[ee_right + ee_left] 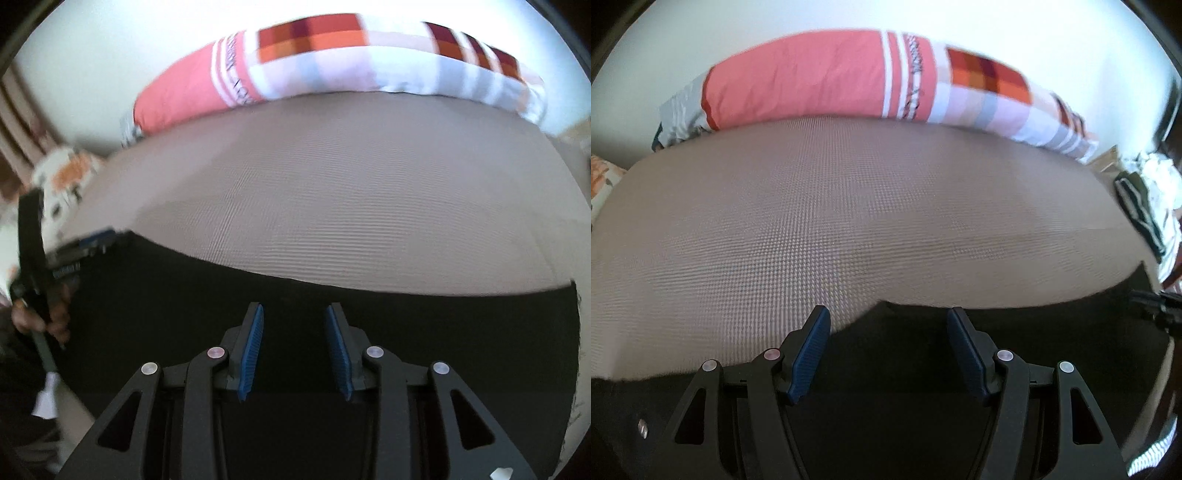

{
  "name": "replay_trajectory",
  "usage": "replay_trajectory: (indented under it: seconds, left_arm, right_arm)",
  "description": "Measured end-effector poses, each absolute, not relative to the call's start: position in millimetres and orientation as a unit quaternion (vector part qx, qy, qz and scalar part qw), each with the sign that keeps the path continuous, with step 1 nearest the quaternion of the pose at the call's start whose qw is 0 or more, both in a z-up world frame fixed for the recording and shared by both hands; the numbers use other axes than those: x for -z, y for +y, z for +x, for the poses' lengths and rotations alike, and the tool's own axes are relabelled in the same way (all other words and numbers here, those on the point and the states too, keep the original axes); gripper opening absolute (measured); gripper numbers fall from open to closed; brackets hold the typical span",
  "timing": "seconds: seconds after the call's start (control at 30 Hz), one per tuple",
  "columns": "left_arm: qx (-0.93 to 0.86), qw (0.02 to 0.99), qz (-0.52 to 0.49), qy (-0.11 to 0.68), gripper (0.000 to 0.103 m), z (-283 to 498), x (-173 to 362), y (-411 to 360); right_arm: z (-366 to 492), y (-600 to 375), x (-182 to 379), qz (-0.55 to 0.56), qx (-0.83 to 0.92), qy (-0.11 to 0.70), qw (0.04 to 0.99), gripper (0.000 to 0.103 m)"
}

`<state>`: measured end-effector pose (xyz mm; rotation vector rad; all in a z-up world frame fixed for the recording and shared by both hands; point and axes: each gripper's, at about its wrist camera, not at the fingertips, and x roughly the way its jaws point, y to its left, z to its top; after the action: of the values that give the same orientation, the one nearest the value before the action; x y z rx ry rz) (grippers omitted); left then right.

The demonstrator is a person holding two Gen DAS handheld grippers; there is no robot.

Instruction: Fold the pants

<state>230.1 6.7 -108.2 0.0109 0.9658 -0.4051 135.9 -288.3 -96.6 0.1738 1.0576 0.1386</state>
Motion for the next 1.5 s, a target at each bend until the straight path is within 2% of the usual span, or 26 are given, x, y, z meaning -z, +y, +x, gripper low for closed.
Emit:
replay_trajectory:
  seconds: [0.27, 0.6, 0.93, 1.07, 1.2, 1.5]
  left_arm:
    - [0.218, 0.85, -0.023, 0.479, 0.066, 170, 93, 7]
    - [0.19, 0.831, -0.023, 0.522, 0.066, 142, 114, -3]
    - [0.168, 0.833, -0.018, 0.527, 0.067, 149, 116, -9]
    - [0.16, 0.835, -0.005, 0.527, 0.069, 149, 117, -15]
    - [0.156, 0.838, 0.004, 0.523, 0.072, 147, 118, -19]
    - [0.164, 0.844, 0.007, 0.511, 0.072, 145, 119, -18]
  right_arm:
    - [101, -433, 73, 0.188, -0.026, 0.506, 0.841, 0.035]
    - [71, -560, 100, 0.286, 0.011, 0.53, 0.798, 0.035]
    - [71, -579, 116, 0.333, -0.08, 0.518, 0.784, 0.033]
    - [85, -576, 120, 0.342, -0.107, 0.509, 0.783, 0.025]
    - [97, -572, 125, 0.348, -0.101, 0.507, 0.782, 0.009]
    - [86, -540, 96, 0.33, -0.047, 0.501, 0.798, 0.005]
